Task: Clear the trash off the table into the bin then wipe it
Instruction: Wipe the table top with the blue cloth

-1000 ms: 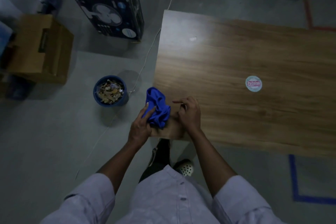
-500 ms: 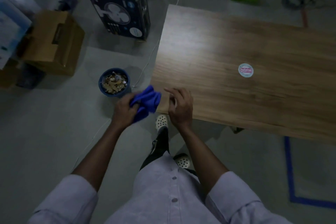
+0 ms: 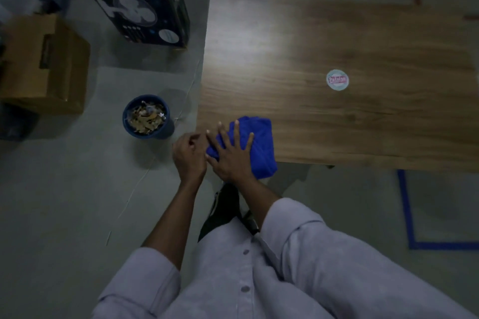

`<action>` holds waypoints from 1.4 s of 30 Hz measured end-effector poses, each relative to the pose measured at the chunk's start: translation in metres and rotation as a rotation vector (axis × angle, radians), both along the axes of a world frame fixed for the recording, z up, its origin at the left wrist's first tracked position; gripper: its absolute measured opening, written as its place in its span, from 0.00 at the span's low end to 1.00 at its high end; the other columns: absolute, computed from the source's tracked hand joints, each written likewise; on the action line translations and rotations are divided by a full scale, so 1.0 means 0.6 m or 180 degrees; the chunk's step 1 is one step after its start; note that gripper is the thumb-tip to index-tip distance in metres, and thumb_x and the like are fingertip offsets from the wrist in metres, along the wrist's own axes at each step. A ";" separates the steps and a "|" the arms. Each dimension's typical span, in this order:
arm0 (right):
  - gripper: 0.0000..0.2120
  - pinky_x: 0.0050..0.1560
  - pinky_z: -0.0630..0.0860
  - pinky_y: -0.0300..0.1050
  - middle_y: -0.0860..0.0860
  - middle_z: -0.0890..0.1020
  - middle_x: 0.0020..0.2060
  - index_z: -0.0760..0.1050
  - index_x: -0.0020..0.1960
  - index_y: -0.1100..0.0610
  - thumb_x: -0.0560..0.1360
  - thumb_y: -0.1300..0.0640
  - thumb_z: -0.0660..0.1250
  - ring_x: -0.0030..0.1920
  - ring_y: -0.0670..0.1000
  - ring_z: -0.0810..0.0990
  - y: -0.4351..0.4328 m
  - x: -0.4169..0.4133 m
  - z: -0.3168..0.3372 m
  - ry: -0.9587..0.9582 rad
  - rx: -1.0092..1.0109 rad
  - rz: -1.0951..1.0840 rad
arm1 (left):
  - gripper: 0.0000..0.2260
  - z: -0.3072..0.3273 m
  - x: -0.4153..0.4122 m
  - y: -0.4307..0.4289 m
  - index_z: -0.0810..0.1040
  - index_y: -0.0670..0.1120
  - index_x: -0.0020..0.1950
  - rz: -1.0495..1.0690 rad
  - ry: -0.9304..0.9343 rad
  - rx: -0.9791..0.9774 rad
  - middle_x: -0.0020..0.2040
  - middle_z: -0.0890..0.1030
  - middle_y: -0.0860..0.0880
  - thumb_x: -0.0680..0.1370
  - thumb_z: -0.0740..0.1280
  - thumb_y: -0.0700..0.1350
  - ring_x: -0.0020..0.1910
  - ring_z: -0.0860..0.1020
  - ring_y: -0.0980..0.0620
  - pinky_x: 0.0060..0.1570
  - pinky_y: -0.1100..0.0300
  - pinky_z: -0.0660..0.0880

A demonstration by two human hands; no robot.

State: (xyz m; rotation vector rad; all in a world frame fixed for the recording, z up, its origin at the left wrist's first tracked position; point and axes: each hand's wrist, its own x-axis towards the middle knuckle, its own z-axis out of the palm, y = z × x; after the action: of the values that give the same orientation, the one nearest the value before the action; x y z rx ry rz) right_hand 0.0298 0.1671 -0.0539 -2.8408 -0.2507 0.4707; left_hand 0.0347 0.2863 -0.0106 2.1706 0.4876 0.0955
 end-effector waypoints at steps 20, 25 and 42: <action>0.37 0.78 0.40 0.68 0.51 0.46 0.84 0.49 0.84 0.49 0.80 0.38 0.56 0.83 0.55 0.42 -0.274 -0.079 -0.008 -0.0346 -0.0056 -0.0920 | 0.33 -0.072 -0.047 -0.259 0.50 0.46 0.84 -0.2444 0.0356 0.0250 0.84 0.50 0.48 0.83 0.48 0.61 0.83 0.47 0.51 0.80 0.49 0.43; 0.33 0.75 0.49 0.73 0.48 0.52 0.83 0.51 0.84 0.47 0.82 0.37 0.49 0.83 0.56 0.47 -0.348 -0.101 -0.019 -0.0155 -0.0135 -0.1034 | 0.32 -0.085 -0.036 -0.296 0.56 0.45 0.83 -0.3159 0.0404 0.0870 0.83 0.53 0.47 0.82 0.48 0.60 0.82 0.47 0.46 0.79 0.40 0.41; 0.29 0.73 0.42 0.78 0.40 0.43 0.83 0.44 0.82 0.37 0.85 0.37 0.50 0.82 0.51 0.37 -0.770 -0.164 -0.029 0.0009 -0.0051 -0.2462 | 0.36 -0.071 -0.025 -0.667 0.55 0.42 0.82 -0.4491 0.0470 0.1281 0.83 0.52 0.43 0.80 0.49 0.63 0.82 0.46 0.44 0.78 0.48 0.37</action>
State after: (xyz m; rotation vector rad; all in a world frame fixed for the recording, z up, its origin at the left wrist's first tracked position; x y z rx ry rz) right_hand -0.0685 -0.2950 -0.0714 -2.6611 0.8230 0.2965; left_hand 0.0194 -0.1139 -0.0531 2.4254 -1.1159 -0.7876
